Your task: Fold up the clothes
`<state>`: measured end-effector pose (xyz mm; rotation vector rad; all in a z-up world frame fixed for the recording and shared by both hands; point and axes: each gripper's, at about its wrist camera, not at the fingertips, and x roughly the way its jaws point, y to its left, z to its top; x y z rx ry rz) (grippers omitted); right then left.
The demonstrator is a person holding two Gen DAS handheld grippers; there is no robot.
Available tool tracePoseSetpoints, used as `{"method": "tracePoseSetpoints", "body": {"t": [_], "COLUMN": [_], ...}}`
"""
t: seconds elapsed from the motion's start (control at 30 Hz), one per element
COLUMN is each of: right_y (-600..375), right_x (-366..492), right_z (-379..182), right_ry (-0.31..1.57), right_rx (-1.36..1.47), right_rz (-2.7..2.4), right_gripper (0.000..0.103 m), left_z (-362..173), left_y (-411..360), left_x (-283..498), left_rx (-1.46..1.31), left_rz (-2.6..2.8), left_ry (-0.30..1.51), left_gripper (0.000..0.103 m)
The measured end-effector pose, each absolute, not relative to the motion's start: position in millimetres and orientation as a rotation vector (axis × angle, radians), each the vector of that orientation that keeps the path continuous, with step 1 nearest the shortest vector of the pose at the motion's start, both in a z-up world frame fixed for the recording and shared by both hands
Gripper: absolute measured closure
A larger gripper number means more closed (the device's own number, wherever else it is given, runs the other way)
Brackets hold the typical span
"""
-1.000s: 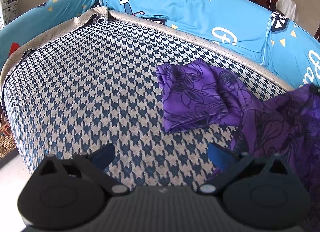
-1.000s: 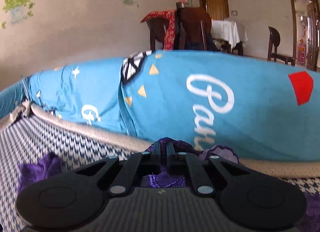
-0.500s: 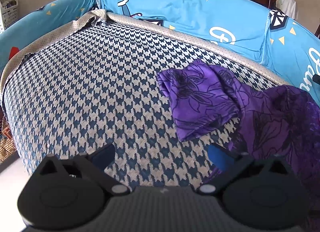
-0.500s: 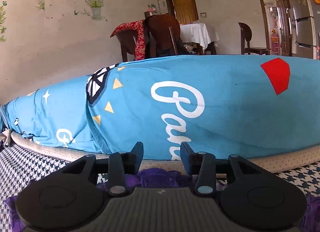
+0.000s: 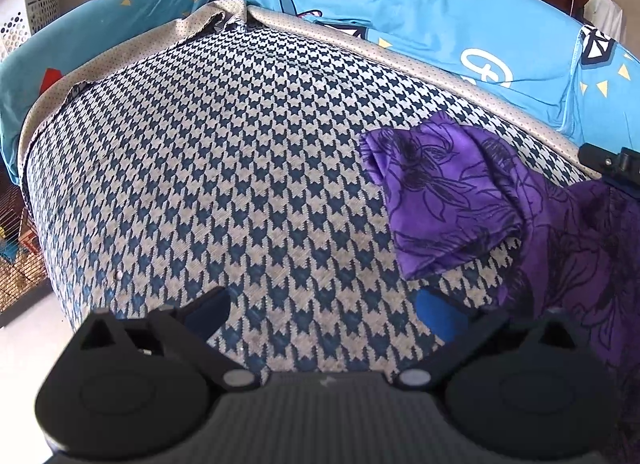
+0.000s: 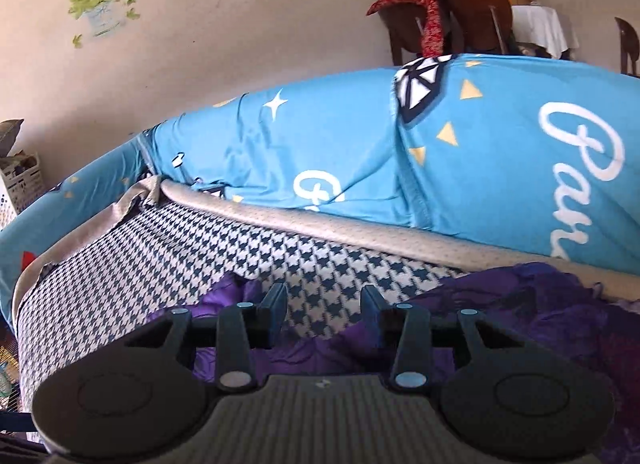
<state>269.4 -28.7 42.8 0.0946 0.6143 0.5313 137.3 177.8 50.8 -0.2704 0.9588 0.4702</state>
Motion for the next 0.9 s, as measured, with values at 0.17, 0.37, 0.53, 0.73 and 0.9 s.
{"method": "tracePoseSetpoints", "body": {"t": [0.17, 0.37, 0.53, 0.73, 0.9], "right_y": [0, 25, 42, 58, 71], "right_x": [273, 284, 289, 291, 292], "right_z": [36, 27, 18, 9, 2], "right_ry": [0.642, 0.666, 0.677, 0.683, 0.688], "right_rx": [0.077, 0.059, 0.019, -0.032, -0.075], "right_rz": [0.593, 0.633, 0.652, 0.674, 0.692], "right_gripper": [0.061, 0.051, 0.044, 0.045, 0.090], "left_z": [44, 39, 39, 38, 39], "left_y": [185, 197, 207, 215, 216], "left_x": [141, 141, 140, 139, 138], "left_rx": [-0.280, -0.308, -0.324, -0.334, -0.338], "left_rz": [0.474, 0.471, 0.479, 0.487, 0.490], "left_ry": [1.001, 1.031, 1.041, 1.046, 1.043], "left_gripper": [0.000, 0.000, 0.000, 0.000, 0.000]}}
